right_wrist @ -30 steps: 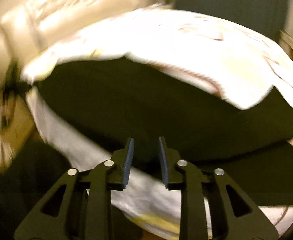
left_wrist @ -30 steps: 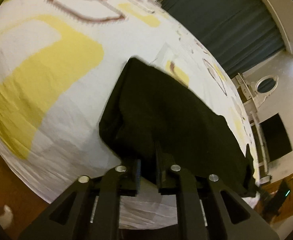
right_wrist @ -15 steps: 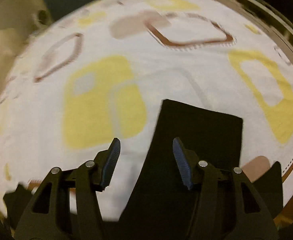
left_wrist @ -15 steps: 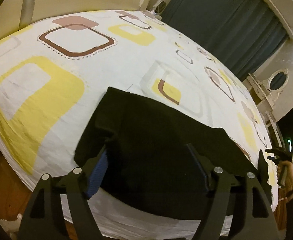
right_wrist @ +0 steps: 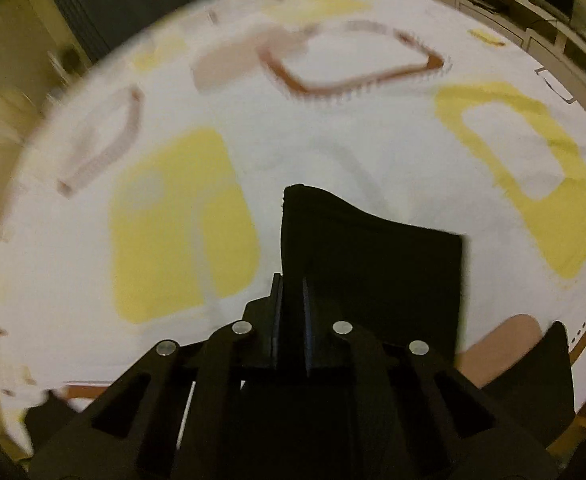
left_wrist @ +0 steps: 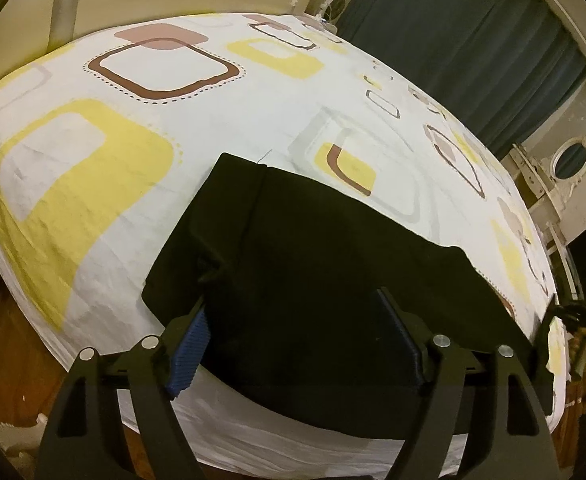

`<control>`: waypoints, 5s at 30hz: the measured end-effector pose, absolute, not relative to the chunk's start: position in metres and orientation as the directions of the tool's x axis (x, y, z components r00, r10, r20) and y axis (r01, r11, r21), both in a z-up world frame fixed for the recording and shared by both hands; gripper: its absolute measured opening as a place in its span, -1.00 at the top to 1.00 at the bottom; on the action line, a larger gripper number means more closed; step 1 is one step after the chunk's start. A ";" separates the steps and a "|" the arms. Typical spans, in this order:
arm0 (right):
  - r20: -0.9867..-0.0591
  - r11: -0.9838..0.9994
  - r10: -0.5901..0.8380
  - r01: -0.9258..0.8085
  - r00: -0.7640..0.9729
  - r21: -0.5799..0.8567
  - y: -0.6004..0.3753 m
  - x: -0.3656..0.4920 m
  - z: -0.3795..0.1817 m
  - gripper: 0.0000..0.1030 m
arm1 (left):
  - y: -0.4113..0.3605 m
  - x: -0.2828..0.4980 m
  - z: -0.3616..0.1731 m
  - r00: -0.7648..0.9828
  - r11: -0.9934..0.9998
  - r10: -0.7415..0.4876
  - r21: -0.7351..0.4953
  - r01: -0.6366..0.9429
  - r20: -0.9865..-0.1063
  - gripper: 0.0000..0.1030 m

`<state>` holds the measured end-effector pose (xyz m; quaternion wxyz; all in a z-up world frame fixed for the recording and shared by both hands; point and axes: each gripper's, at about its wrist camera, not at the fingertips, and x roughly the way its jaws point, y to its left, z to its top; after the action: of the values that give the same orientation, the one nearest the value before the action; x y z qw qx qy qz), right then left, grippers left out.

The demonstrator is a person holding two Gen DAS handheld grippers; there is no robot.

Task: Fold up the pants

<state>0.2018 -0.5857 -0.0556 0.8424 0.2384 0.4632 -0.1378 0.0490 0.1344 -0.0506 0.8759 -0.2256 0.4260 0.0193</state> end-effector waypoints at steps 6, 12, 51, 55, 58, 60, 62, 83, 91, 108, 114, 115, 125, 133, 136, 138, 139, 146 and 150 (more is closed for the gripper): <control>-0.653 0.802 0.089 0.335 0.753 0.495 -0.636 0.087 -0.009 0.84 | 0.126 0.043 -0.039 0.654 0.913 -0.130 -0.346 -0.214 -0.745 -0.51; -0.631 0.706 0.086 0.400 0.771 0.584 -0.690 -0.025 -0.057 0.84 | 0.120 0.041 -0.033 0.654 0.911 -0.130 -0.350 -0.217 -0.745 -0.53; -0.572 0.459 0.163 0.452 0.804 0.765 -0.726 -0.081 -0.148 0.83 | 0.089 0.038 -0.031 0.649 0.926 -0.136 -0.329 -0.185 -0.749 -0.59; -0.620 0.475 0.125 0.502 0.775 0.723 -0.733 -0.086 -0.162 0.84 | 0.089 0.036 -0.029 0.658 0.929 -0.126 -0.321 -0.185 -0.743 -0.59; -0.568 0.427 0.176 0.457 0.804 0.780 -0.741 -0.093 -0.174 0.81 | 0.089 0.038 -0.032 0.650 0.927 -0.129 -0.324 -0.189 -0.749 -0.59; -0.569 0.411 0.200 0.459 0.798 0.788 -0.748 -0.099 -0.168 0.62 | 0.090 0.038 -0.034 0.645 0.926 -0.129 -0.324 -0.194 -0.753 -0.59; -0.585 0.435 0.184 0.468 0.790 0.769 -0.757 -0.103 -0.158 0.34 | 0.091 0.039 -0.034 0.645 0.927 -0.130 -0.323 -0.191 -0.753 -0.59; -0.796 0.793 0.299 0.327 0.526 0.514 -0.749 -0.003 -0.137 0.61 | 0.068 0.045 -0.022 0.650 0.954 -0.110 -0.264 -0.144 -0.752 -0.59; -0.772 0.783 0.291 0.322 0.565 0.531 -0.733 -0.017 -0.103 0.68 | 0.067 0.034 -0.016 0.640 0.958 -0.094 -0.243 -0.149 -0.762 -0.59; -0.569 0.756 0.482 0.012 0.666 0.654 -0.586 0.005 0.061 0.68 | 0.059 0.027 -0.023 0.640 0.971 -0.065 -0.196 -0.135 -0.766 -0.59; -0.586 0.780 0.507 -0.047 0.631 0.624 -0.501 0.026 0.059 0.68 | 0.060 0.027 -0.021 0.643 0.956 -0.109 -0.256 -0.139 -0.758 -0.59; -0.596 0.785 0.510 -0.052 0.620 0.617 -0.484 0.031 0.054 0.68 | 0.060 0.028 -0.021 0.642 0.954 -0.115 -0.264 -0.142 -0.758 -0.59; -0.756 0.874 0.454 -0.068 0.472 0.482 -0.360 0.069 -0.019 0.68 | 0.066 0.027 -0.023 0.642 0.939 -0.123 -0.298 -0.171 -0.757 -0.59; -0.828 0.912 0.398 -0.077 0.394 0.402 -0.312 0.077 -0.065 0.68 | 0.061 0.027 -0.022 0.645 0.948 -0.117 -0.278 -0.154 -0.755 -0.59; -0.843 0.924 0.375 -0.079 0.386 0.374 -0.300 0.078 -0.073 0.68 | 0.058 0.027 -0.022 0.645 0.953 -0.119 -0.269 -0.140 -0.755 -0.59; -0.853 0.934 0.351 -0.089 0.385 0.345 -0.292 0.078 -0.075 0.68 | 0.057 0.028 -0.022 0.645 0.955 -0.120 -0.266 -0.133 -0.755 -0.59; -0.856 0.937 0.346 -0.093 0.383 0.337 -0.289 0.078 -0.077 0.68 | 0.056 0.027 -0.022 0.646 0.956 -0.119 -0.263 -0.131 -0.754 -0.59; -0.882 0.967 0.256 -0.121 0.397 0.226 -0.264 0.072 -0.083 0.67 | 0.055 0.028 -0.023 0.644 0.956 -0.126 -0.265 -0.123 -0.755 -0.59; -0.888 0.975 0.215 -0.141 0.406 0.171 -0.253 0.069 -0.087 0.67 | 0.056 0.029 -0.023 0.642 0.954 -0.134 -0.274 -0.122 -0.755 -0.59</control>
<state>0.0687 -0.2531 -0.0866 0.8379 0.0345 0.5343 0.1063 0.0291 0.0556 -0.0233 0.8932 -0.1515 0.4233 -0.0034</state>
